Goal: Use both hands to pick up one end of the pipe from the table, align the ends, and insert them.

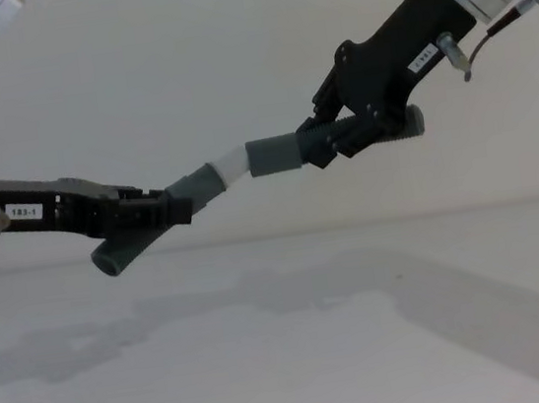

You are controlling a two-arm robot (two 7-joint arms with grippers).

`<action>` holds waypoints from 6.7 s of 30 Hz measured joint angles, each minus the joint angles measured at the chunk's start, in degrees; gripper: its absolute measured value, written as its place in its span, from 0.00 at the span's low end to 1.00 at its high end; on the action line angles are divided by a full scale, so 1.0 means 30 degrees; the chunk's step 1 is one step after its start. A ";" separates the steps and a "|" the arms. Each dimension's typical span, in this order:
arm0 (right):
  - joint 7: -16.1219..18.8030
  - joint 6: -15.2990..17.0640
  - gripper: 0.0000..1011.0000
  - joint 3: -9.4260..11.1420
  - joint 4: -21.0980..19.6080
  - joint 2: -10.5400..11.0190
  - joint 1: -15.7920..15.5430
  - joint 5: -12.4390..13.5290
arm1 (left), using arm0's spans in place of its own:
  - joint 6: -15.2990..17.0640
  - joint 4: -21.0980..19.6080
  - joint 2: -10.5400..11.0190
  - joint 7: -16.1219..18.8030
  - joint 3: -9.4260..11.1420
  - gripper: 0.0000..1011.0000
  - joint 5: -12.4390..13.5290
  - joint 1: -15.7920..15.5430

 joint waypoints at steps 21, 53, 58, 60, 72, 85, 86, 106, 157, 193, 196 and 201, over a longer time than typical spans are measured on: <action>-0.0193 -0.0462 0.25 -0.0189 -0.0205 0.0138 0.0127 -0.0942 | 0.0000 -0.0004 0.0000 -0.0004 0.0001 0.33 -0.0004 0.0000; 0.0302 -0.0853 0.25 -0.0305 -0.0080 -0.0059 0.0506 -0.1129 | 0.0000 0.0000 0.0001 0.0004 -0.0003 0.33 0.0004 0.0000; 0.0356 -0.0833 0.25 -0.0332 -0.0067 -0.0062 0.0579 -0.0994 | 0.0000 0.0000 0.0002 0.0001 -0.0001 0.33 0.0003 -0.0001; 0.0382 -0.0823 0.25 -0.0345 -0.0062 -0.0063 0.0611 -0.0971 | 0.0000 0.0000 0.0001 0.0001 0.0000 0.33 0.0002 0.0000; 0.0546 -0.0751 0.25 -0.0498 0.0169 -0.0062 0.0752 -0.0874 | 0.0000 -0.0004 -0.0003 -0.0004 0.0001 0.33 -0.0005 -0.0001; 0.0641 -0.0638 0.25 -0.0543 0.0482 -0.0076 0.0855 -0.0937 | -0.0001 -0.0005 0.0001 0.0001 0.0000 0.33 -0.0006 -0.0001; 0.0641 -0.0638 0.25 -0.0543 0.0482 -0.0076 0.0855 -0.0937 | -0.0001 -0.0005 0.0001 0.0001 0.0000 0.33 -0.0006 -0.0001; 0.0597 -0.0608 0.25 -0.0363 0.0220 -0.0008 0.0859 -0.0702 | -0.0001 -0.0001 0.0001 0.0001 -0.0001 0.33 0.0000 -0.0001; 0.0673 0.0091 0.25 -0.0519 -0.0099 0.0084 0.0920 -0.0541 | -0.0001 -0.0001 0.0002 0.0001 -0.0001 0.33 0.0000 -0.0001; 0.0786 0.0309 0.25 -0.0732 -0.0159 -0.0115 0.1058 -0.0322 | -0.0001 -0.0001 0.0001 0.0002 -0.0001 0.33 0.0001 0.0000; 0.0794 0.0286 0.25 -0.0752 -0.0091 -0.0174 0.1092 -0.0322 | -0.0001 0.0000 0.0000 0.0001 -0.0001 0.33 0.0001 0.0000; 0.0844 0.0228 0.25 -0.0796 0.0073 -0.0299 0.1146 -0.0317 | -0.0001 -0.0001 0.0001 0.0001 -0.0001 0.33 0.0000 0.0000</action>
